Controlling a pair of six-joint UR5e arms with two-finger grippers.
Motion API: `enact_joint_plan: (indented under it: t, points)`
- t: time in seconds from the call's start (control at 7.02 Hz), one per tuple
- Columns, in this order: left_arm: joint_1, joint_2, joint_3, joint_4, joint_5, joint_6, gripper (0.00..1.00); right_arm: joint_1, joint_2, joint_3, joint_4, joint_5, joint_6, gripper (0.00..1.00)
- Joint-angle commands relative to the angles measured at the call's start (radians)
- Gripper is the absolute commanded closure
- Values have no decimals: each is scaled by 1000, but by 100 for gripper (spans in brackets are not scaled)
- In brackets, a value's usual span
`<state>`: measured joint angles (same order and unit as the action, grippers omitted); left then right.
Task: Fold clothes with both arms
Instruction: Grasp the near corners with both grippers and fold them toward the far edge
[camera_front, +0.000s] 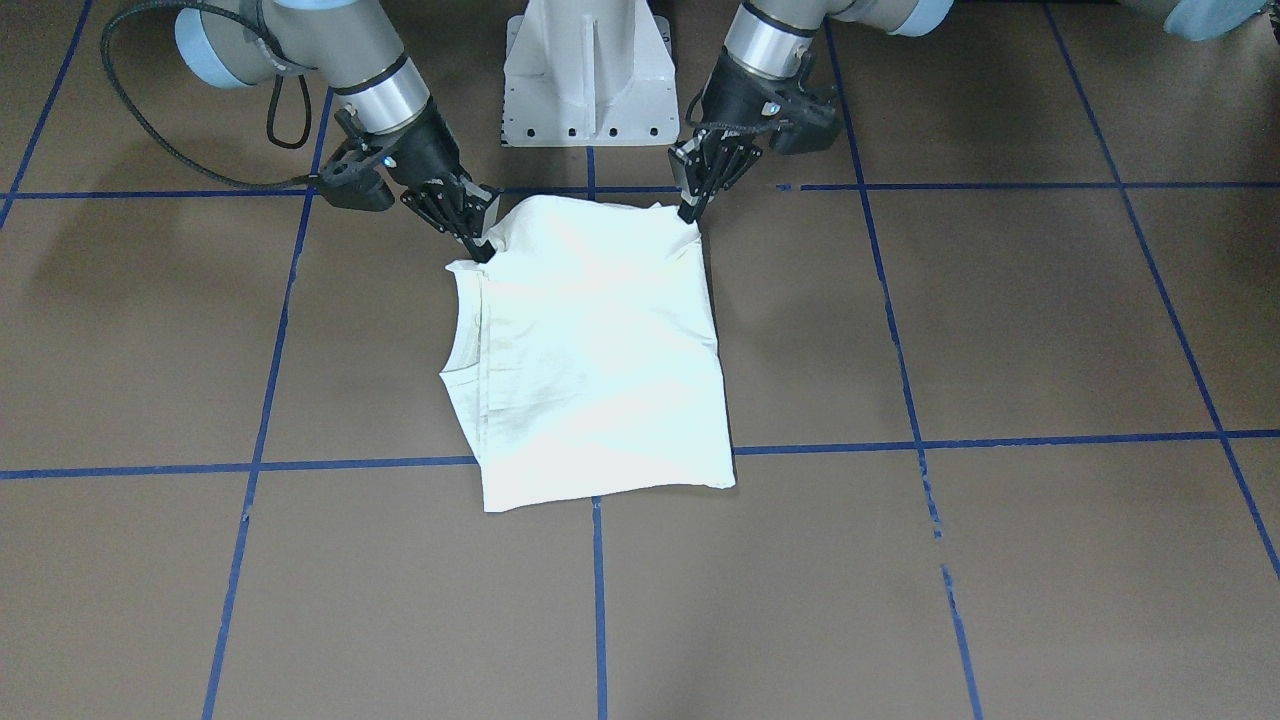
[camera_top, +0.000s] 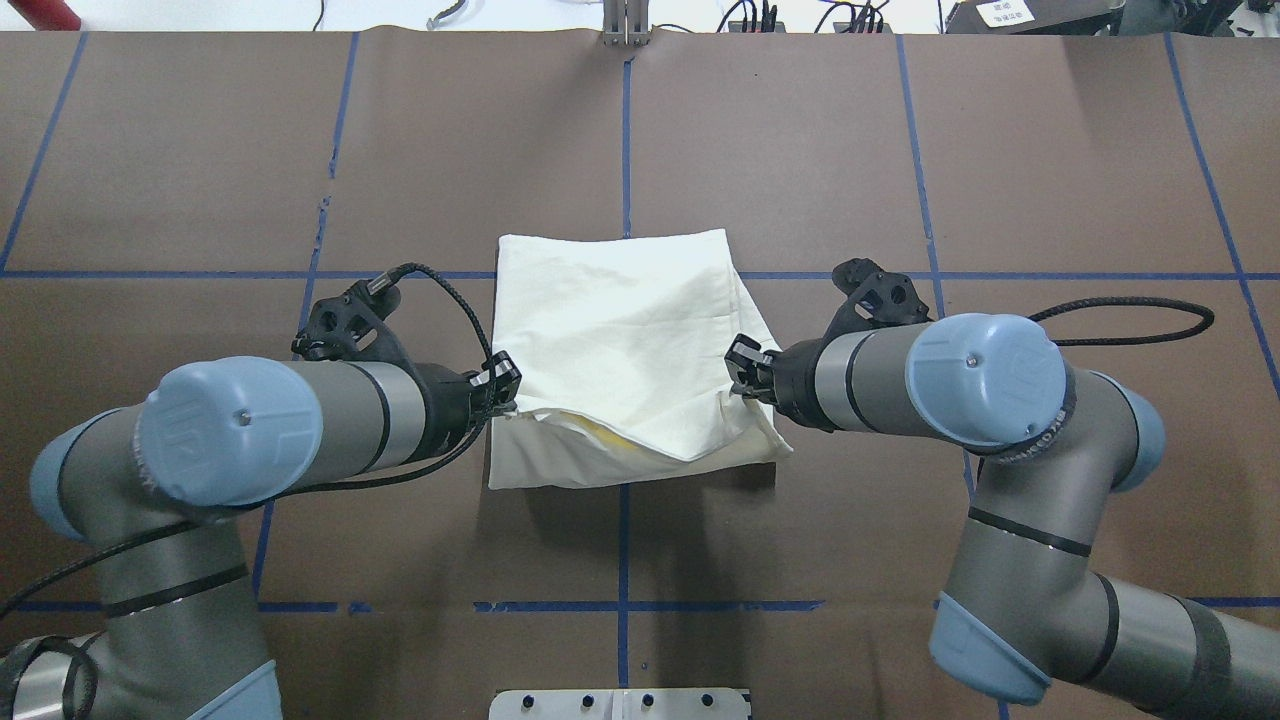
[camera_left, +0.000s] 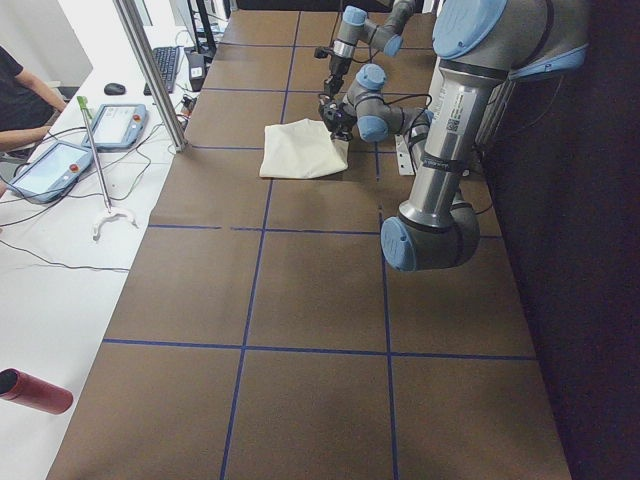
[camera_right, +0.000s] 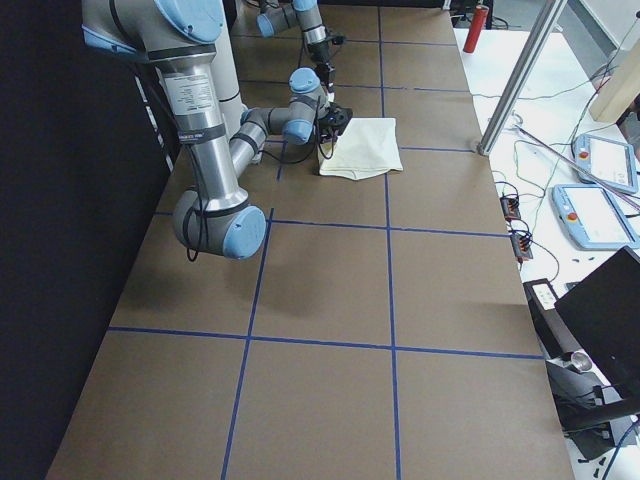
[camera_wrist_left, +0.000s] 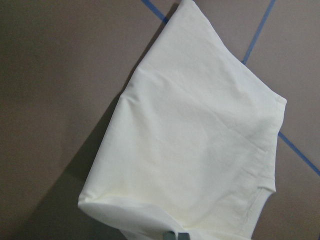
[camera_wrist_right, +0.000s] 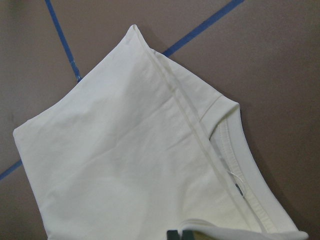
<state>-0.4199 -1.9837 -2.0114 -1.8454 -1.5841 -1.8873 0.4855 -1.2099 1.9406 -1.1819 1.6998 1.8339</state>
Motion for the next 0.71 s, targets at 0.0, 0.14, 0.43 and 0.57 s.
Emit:
enact_joint_plan:
  t: [0.0,0.14,0.43,0.57]
  points:
    - [-48,-50,103,-2,1,66,100,59,39,-74,1,26,-42,100]
    - [-97,-64,115,-6,1,100,100,106,82,-124,1,75,-62,100]
    - [-155,-90,204,-61,1,161,100,140,176,-262,5,89,-82,100]
    - [-161,-116,283,-131,1,162,100,149,191,-300,5,101,-94,100]
